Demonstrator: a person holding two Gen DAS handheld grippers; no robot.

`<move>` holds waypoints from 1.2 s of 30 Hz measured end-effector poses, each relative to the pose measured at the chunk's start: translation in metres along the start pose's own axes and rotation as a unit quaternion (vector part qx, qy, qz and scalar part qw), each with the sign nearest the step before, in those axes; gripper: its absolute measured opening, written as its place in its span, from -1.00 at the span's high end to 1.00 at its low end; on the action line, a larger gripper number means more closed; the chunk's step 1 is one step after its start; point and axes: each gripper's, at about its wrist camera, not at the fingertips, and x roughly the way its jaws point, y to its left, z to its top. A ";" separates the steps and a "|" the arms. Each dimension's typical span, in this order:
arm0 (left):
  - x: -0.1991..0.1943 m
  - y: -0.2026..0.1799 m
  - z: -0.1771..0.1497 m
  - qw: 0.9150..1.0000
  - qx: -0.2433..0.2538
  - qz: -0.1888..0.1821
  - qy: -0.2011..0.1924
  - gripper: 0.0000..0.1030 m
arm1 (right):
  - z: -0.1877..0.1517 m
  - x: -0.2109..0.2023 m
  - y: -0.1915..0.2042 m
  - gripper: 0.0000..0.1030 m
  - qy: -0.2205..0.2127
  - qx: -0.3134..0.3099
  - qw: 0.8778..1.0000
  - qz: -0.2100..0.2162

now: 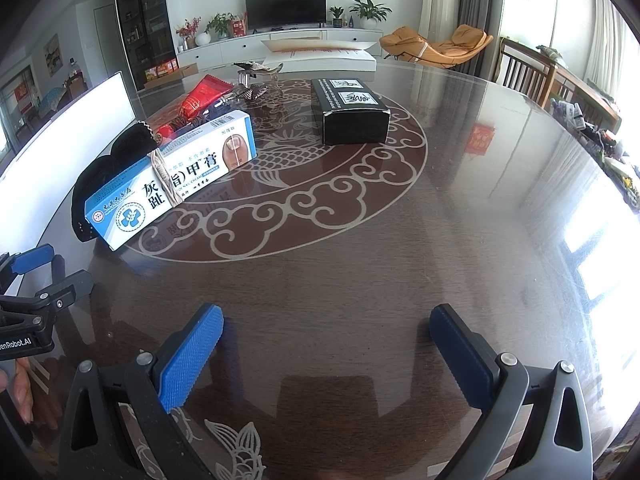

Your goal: Organize objects

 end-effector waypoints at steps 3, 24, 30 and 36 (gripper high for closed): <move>0.000 0.000 0.000 1.000 0.000 0.000 0.000 -1.00 | 0.000 0.000 0.000 -1.00 0.001 -0.002 1.000 -0.002; -0.010 0.003 -0.014 1.000 0.012 -0.008 0.010 -1.00 | 0.000 0.000 -0.001 -1.00 0.001 -0.002 1.000 -0.001; -0.011 0.003 -0.015 1.000 0.011 -0.008 0.007 -1.00 | 0.000 0.000 -0.001 -1.00 0.001 -0.002 1.000 -0.001; -0.011 0.003 -0.015 1.000 0.017 -0.011 0.010 -1.00 | 0.000 0.000 -0.001 -1.00 0.001 -0.003 1.000 -0.001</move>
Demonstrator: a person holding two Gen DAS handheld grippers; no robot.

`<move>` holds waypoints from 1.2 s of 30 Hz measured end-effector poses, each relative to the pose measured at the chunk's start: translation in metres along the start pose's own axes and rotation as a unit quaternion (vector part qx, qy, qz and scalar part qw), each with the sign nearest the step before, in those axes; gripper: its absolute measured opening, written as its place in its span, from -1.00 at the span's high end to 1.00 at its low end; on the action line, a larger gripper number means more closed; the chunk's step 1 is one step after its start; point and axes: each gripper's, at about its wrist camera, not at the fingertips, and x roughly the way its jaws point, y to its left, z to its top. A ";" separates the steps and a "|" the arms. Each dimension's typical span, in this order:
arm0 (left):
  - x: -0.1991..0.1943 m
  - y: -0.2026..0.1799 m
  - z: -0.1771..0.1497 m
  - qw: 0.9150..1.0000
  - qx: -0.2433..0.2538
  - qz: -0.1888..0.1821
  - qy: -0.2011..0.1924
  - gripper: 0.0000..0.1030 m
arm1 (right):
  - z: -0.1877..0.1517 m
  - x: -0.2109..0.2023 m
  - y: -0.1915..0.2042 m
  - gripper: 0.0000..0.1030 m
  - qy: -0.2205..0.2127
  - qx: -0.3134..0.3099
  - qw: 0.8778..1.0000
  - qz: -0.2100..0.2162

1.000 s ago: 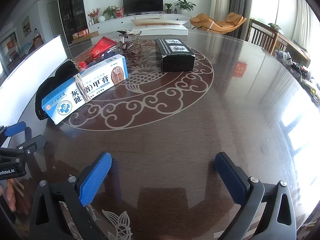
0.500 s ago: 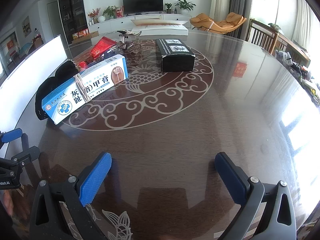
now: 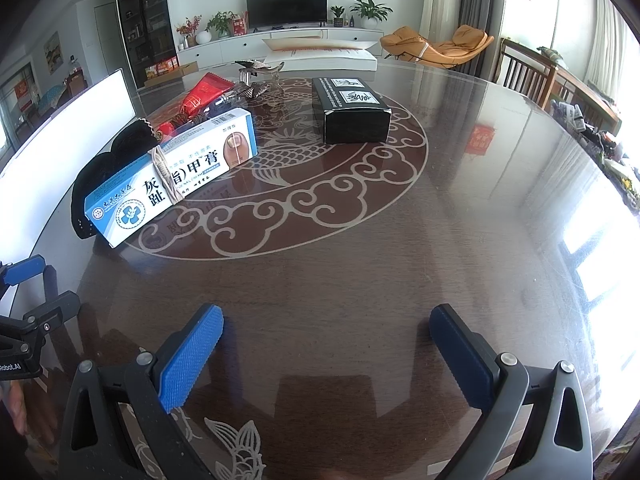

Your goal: Organize objects

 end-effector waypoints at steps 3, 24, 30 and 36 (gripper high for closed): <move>-0.002 0.002 0.000 1.000 0.019 -0.012 0.013 -1.00 | 0.000 0.000 -0.002 -1.00 0.001 -0.001 1.000 0.000; -0.004 0.009 -0.006 1.000 0.013 -0.013 -0.006 -1.00 | 0.087 0.024 0.087 -0.99 -0.020 0.020 0.992 0.121; -0.004 0.009 -0.006 1.000 0.013 -0.012 -0.006 -1.00 | 0.052 0.028 0.021 -0.79 -0.007 0.108 0.987 0.116; -0.004 0.009 -0.005 1.000 0.012 -0.011 -0.006 -1.00 | 0.010 -0.006 -0.015 -0.81 -0.028 0.077 0.994 0.077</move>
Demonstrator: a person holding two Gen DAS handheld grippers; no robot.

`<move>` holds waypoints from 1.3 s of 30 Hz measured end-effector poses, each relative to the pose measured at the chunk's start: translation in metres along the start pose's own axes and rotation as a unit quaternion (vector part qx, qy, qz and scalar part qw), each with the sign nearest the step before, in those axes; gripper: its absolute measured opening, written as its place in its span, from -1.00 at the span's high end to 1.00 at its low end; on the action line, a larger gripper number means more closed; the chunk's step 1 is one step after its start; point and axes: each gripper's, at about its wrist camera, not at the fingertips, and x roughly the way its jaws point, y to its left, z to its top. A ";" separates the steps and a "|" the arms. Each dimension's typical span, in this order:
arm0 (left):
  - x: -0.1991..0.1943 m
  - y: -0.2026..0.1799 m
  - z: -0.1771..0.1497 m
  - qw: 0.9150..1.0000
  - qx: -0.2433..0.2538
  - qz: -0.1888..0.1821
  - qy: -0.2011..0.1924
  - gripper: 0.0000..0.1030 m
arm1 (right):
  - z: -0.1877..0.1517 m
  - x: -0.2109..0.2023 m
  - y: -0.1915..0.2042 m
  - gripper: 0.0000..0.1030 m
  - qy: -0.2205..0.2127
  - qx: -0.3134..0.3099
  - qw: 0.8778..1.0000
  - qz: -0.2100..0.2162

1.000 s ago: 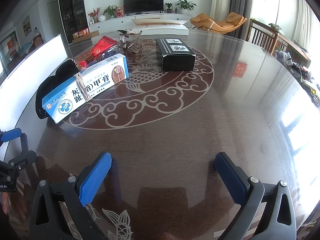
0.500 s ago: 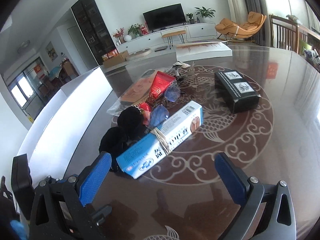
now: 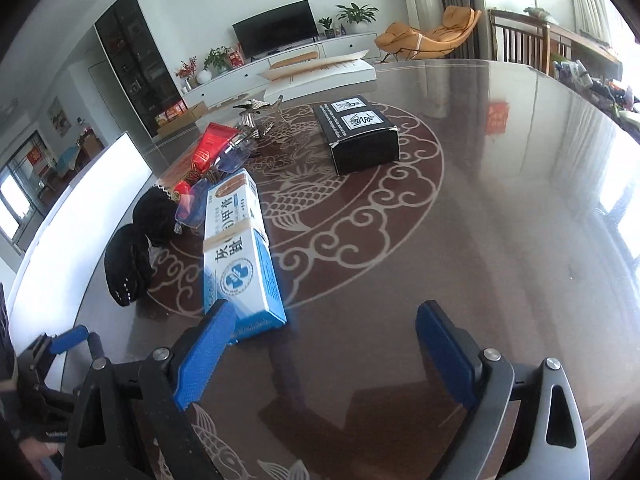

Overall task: Organize objects
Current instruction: 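Reach the right tool to the blue-and-white ointment box and close on it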

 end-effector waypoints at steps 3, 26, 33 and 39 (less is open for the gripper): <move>0.000 0.000 0.000 1.000 0.000 0.000 0.000 -1.00 | -0.008 -0.004 0.009 -0.81 0.010 -0.034 0.999 0.000; 0.001 0.000 0.000 1.000 -0.001 0.001 0.000 -1.00 | 0.021 0.063 0.091 -1.00 0.059 -0.183 0.981 0.002; 0.002 0.000 0.002 1.000 -0.001 0.002 0.002 -1.00 | 0.023 0.050 0.079 0.19 0.035 -0.162 0.986 -0.007; 0.003 0.003 0.027 1.000 -0.015 -0.027 0.001 -1.00 | 0.001 0.022 0.047 0.19 0.033 -0.158 0.987 -0.009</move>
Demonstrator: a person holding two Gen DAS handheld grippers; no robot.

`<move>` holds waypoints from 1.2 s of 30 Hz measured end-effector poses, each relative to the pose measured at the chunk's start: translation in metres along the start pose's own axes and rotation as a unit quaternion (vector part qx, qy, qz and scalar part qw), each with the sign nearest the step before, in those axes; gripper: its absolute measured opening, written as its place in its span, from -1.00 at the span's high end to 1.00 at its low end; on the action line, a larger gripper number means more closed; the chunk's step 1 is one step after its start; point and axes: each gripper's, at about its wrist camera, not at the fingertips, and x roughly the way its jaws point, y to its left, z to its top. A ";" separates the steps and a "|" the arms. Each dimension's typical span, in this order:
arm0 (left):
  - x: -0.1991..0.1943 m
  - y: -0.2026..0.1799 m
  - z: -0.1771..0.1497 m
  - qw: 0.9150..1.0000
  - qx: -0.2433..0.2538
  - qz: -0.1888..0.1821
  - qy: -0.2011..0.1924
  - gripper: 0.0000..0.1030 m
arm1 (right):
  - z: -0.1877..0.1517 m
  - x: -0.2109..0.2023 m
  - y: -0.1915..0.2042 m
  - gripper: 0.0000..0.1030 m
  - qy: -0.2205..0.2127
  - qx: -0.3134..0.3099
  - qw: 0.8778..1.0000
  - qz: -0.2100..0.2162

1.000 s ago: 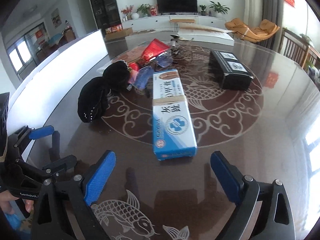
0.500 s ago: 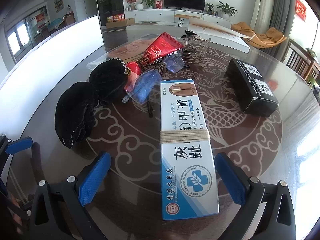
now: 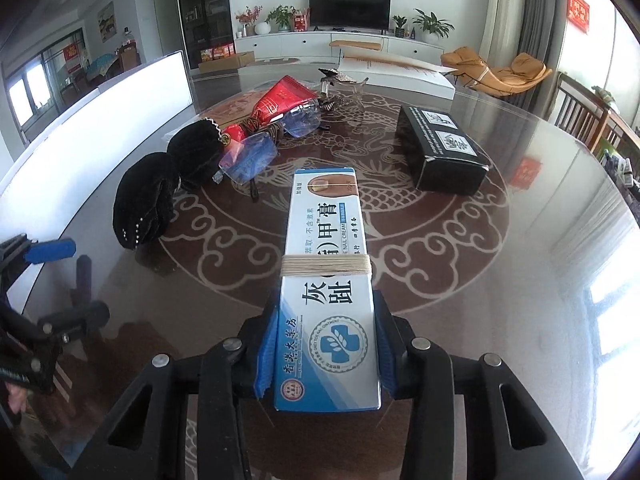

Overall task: Organize objects
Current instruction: 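Reach the right tool to the blue-and-white ointment box and close on it, then lift the ointment box with the right tool while the left tool grasps the black fabric item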

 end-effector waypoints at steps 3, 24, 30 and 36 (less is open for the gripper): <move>0.003 -0.003 0.029 1.000 -0.006 -0.006 -0.021 -1.00 | -0.013 -0.011 -0.011 0.18 0.003 0.009 1.000 -0.004; -0.091 0.016 0.013 0.993 -0.052 -0.089 -0.056 0.52 | 0.032 0.000 -0.011 0.15 0.113 0.056 0.992 0.021; -0.176 0.093 0.009 0.991 -0.078 -0.013 -0.110 0.52 | 0.075 -0.050 0.047 0.15 0.069 0.064 0.987 0.130; -0.189 0.192 -0.011 0.980 -0.136 0.111 -0.090 0.51 | 0.143 -0.093 0.172 0.15 0.019 0.021 0.962 0.270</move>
